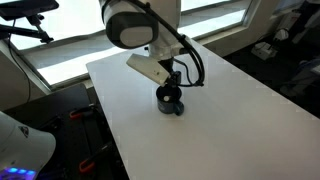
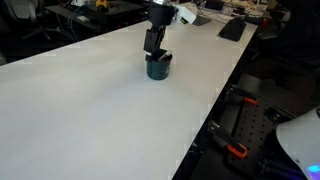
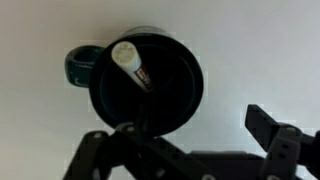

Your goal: Remove the marker from the cup

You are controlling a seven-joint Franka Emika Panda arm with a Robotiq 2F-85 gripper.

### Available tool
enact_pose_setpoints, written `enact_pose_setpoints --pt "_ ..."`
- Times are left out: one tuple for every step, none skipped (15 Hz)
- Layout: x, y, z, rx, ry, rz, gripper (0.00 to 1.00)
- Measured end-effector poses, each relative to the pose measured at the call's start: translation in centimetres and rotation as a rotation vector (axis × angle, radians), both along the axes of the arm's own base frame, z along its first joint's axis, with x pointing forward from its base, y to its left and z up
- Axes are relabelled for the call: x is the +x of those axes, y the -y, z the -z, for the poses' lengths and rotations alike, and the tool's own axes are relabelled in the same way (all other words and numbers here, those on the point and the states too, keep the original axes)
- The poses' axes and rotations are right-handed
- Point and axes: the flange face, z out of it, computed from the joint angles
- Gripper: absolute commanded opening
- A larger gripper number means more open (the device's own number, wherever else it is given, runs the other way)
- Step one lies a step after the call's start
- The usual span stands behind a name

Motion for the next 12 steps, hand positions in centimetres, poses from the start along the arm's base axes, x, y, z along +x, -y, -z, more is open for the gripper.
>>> enact_pose_setpoints --pt "0.3 0.2 -0.3 -0.002 0.007 0.013 1.00" --pt "0.6 0.5 -0.5 -0.005 0.012 0.027 1.00" --pt "0.8 0.8 -0.7 -0.009 0.016 0.041 1.00" --pt "1.0 1.0 -0.9 -0.016 0.019 0.052 1.00" --pt "1.1 1.2 -1.0 -0.023 0.020 0.062 1.00" --pt "1.1 1.4 -1.0 -0.031 0.019 0.069 1.00" --pt "1.1 1.5 -1.0 -0.037 0.018 0.078 1.00" --pt "1.1 1.6 -1.0 -0.043 0.015 0.087 0.98" --pt "1.0 1.6 -1.0 -0.048 0.013 0.097 0.74" --pt "1.0 1.7 -1.0 -0.053 0.011 0.108 0.74" --pt "1.0 1.8 -1.0 -0.058 0.010 0.117 0.80" --pt "1.0 1.9 -1.0 -0.063 0.009 0.124 0.81"
